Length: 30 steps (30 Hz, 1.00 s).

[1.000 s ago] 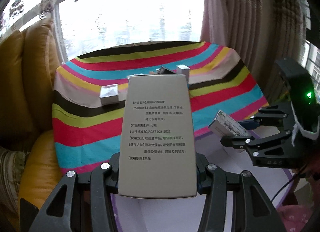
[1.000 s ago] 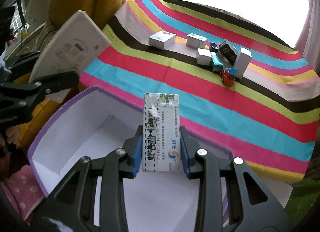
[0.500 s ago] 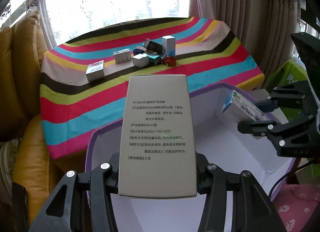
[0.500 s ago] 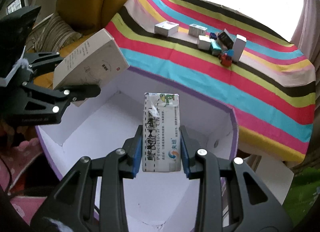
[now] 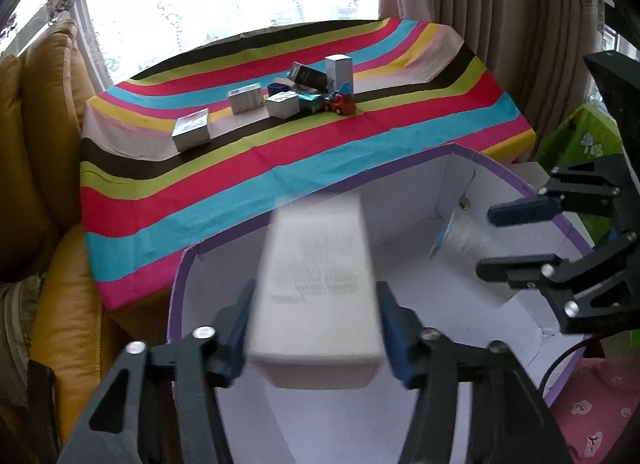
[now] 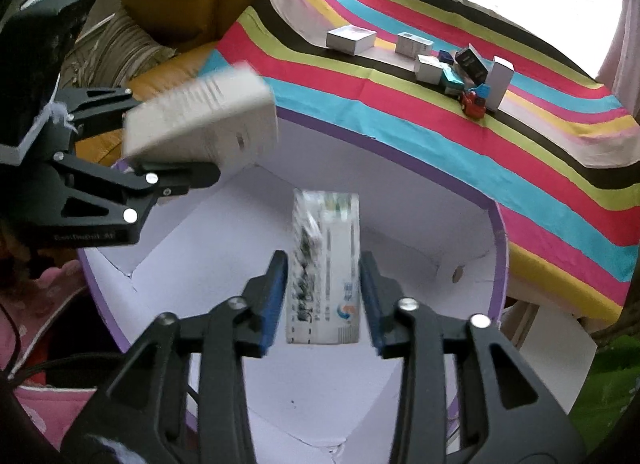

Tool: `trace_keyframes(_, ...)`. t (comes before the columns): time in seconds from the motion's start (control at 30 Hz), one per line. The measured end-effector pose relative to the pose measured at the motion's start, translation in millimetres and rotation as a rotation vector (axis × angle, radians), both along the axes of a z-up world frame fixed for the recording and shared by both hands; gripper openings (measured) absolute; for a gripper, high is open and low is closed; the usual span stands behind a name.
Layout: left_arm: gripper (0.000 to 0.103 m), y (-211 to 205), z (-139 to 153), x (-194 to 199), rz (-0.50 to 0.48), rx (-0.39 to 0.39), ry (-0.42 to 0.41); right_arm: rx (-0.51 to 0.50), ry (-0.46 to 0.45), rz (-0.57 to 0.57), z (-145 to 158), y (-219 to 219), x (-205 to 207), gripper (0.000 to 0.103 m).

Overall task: Organize rigid objects
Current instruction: 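Open both tools to drop the boxes into the white box, then return both tools to the table and approach the remaining objects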

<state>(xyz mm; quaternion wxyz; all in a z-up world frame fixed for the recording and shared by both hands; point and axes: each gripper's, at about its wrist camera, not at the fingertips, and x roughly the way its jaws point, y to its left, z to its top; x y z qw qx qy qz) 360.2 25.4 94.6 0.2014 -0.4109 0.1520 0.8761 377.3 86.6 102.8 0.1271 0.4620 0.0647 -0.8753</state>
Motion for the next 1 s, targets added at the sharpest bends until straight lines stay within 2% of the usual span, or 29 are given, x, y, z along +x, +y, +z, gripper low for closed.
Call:
trace_keyframes(0.03, 0.071, -1, 0, 1, 0.004, -0.004, 0.006, -0.004, 0.0, -0.002, 0, 0, -1, 0.058)
trace_keyframes(0.07, 0.076, -2, 1, 1, 0.005, -0.007, 0.012, -0.007, 0.003, -0.005, 2, 1, 0, 0.062)
trace_keyframes(0.13, 0.078, -4, 3, 2, 0.013, -0.011, 0.023, -0.009, 0.011, -0.009, 4, 2, -1, 0.069)
trace_keyframes(0.47, 0.079, -15, -1, -5, 0.045, 0.028, -0.009, -0.018, 0.009, -0.026, 0, 9, -3, 0.072)
trace_keyframes(0.67, 0.079, -19, 10, -17, 0.037, 0.078, -0.027, 0.012, -0.001, -0.03, 0, 17, -17, 0.075)
trace_keyframes(0.87, 0.085, -26, 29, -70, 0.052, 0.096, -0.013, 0.071, 0.003, -0.009, 6, 22, -58, 0.081)
trace_keyframes(1.0, 0.085, -36, 23, -140, 0.131, 0.093, -0.054, 0.086, -0.007, -0.032, -3, 39, -103, 0.082)
